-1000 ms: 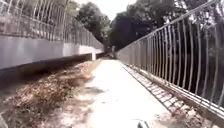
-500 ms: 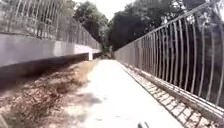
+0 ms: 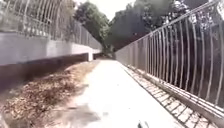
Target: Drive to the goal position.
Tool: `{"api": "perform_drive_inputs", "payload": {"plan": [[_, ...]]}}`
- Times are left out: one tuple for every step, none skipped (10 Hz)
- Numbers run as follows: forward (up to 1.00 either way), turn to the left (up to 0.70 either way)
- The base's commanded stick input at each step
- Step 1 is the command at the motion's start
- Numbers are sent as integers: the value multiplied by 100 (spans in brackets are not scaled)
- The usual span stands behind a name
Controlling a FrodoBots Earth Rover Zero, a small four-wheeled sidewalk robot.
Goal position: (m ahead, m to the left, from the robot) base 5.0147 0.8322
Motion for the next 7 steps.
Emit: {"api": "perform_drive_inputs", "payload": {"plan": [[70, 0], [70, -15], [70, -33], [70, 5], [70, 1], [70, 0], [70, 0]]}}
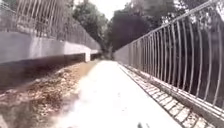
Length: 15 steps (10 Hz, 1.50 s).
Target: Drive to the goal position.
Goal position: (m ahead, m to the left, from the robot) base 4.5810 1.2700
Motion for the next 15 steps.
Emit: {"api": "perform_drive_inputs", "payload": {"plan": [[70, 0], [70, 3], [70, -23], [70, -26], [70, -4], [70, 4], [70, 0], [70, 0], [70, 0], [70, 0], [70, 0], [70, 0], [70, 0], [70, 3], [70, -13]]}}
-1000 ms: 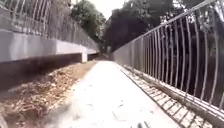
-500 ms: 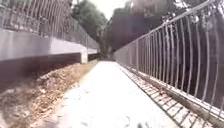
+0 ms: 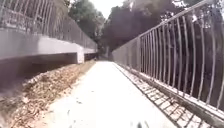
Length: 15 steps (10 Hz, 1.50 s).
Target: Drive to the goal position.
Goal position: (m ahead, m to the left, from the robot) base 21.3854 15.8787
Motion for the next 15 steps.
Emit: {"api": "perform_drive_inputs", "payload": {"plan": [[70, -34], [70, -19], [70, 5], [70, 3], [70, 1], [70, 7], [70, 0], [70, 2], [70, 3], [70, 3], [70, 1], [70, 2], [70, 3], [70, 3], [70, 2]]}}
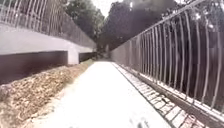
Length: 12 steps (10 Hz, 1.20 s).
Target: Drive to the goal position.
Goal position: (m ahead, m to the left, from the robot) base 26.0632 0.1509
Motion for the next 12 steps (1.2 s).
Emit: {"api": "perform_drive_inputs", "payload": {"plan": [[70, 2], [70, 3], [70, 4], [70, 4], [70, 4], [70, 3], [70, 3], [70, 3], [70, 0], [70, 0], [70, 3], [70, 1]]}}
